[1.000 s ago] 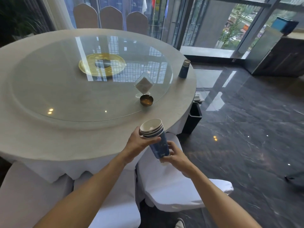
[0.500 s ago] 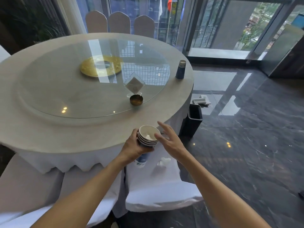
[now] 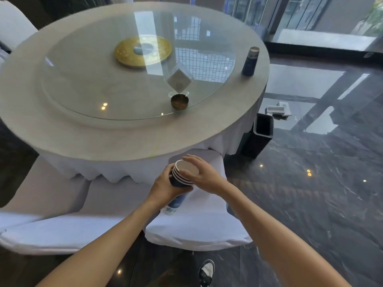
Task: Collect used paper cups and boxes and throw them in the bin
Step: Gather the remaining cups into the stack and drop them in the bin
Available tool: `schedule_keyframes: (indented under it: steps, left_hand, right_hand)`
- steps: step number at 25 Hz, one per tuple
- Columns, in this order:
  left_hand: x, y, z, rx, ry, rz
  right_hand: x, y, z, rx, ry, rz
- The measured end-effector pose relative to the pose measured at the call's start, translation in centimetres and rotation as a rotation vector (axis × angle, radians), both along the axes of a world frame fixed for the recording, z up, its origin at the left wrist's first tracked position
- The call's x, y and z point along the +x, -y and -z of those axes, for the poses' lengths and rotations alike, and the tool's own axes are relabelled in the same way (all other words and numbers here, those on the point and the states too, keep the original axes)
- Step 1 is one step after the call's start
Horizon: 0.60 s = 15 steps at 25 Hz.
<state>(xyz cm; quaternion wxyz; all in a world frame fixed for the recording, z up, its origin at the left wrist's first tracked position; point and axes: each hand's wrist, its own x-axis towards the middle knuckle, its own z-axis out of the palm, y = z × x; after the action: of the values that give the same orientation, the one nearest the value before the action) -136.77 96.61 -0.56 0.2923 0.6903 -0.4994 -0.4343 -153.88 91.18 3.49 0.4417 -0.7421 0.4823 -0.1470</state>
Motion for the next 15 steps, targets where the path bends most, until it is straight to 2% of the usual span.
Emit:
schedule_keyframes:
  steps: [3,6,8,12,15]
  left_hand:
    - [0.5,1.5,2.3,0.053,-0.001,-0.049]
    - [1.1,4.4,5.5,0.114,0.009,-0.063]
    - [1.2,5.7,7.2,0.127,0.039,-0.072]
    - [1.2,7.8,12.2,0.198,-0.001,-0.039]
    - [0.8,8.5,15.8,0.236,-0.012,-0.018]
  right_hand:
    - [-1.1,1.9,2.5,0.045,-0.076,-0.003]
    - [-3.4,5.7,6.1,-0.012,-0.407,-0.062]
    - [-4.9,8.3,8.7,-0.018,-0.556,-0.095]
    - [-6.2,12.6,15.4,0.081,-0.708,-0.080]
    - [-6.2,13.7,21.3,0.079,-0.804,-0.136]
